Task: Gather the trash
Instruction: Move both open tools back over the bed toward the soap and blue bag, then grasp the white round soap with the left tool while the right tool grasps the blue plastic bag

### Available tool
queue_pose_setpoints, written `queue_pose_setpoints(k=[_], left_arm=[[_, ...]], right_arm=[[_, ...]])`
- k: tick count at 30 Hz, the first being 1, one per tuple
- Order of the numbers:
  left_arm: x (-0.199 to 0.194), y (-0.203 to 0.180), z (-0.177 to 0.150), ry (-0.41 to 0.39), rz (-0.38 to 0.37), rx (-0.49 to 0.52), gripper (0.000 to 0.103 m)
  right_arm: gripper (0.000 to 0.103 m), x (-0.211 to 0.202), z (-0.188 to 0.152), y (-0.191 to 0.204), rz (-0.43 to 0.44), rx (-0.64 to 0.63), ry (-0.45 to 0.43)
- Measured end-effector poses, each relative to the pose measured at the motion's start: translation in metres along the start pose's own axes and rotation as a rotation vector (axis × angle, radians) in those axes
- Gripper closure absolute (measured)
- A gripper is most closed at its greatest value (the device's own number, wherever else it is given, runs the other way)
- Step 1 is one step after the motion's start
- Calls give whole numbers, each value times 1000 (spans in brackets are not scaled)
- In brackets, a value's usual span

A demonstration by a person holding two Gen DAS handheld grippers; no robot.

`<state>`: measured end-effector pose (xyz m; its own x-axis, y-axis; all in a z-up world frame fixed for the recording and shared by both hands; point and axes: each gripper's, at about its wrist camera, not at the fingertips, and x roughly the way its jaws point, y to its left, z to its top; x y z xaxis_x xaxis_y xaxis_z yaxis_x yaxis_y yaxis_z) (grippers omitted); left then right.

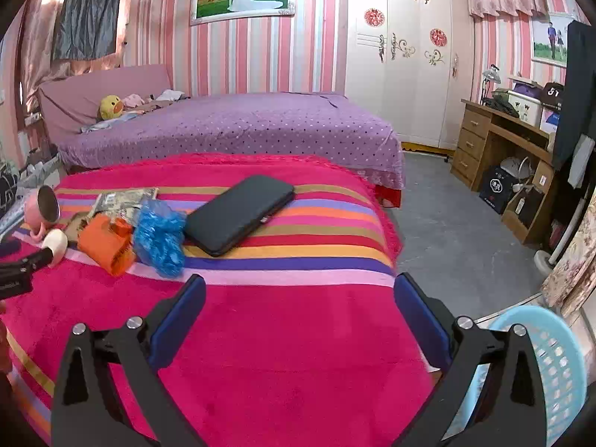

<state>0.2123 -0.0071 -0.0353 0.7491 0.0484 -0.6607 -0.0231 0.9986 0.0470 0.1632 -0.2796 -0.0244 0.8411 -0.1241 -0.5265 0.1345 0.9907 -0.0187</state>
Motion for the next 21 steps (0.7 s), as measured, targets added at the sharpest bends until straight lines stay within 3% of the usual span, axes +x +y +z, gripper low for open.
queue_pose_setpoints(k=[7, 16, 21], left_arm=[[38, 39, 9, 75, 28, -77, 6], [63, 39, 17, 128, 4, -28, 7], [72, 36, 20, 153, -30, -3, 33]], right_arm=[[5, 20, 1, 27, 18, 8, 45], [5, 41, 7, 49, 45, -24, 95], [5, 53, 5, 60, 82, -15, 128]])
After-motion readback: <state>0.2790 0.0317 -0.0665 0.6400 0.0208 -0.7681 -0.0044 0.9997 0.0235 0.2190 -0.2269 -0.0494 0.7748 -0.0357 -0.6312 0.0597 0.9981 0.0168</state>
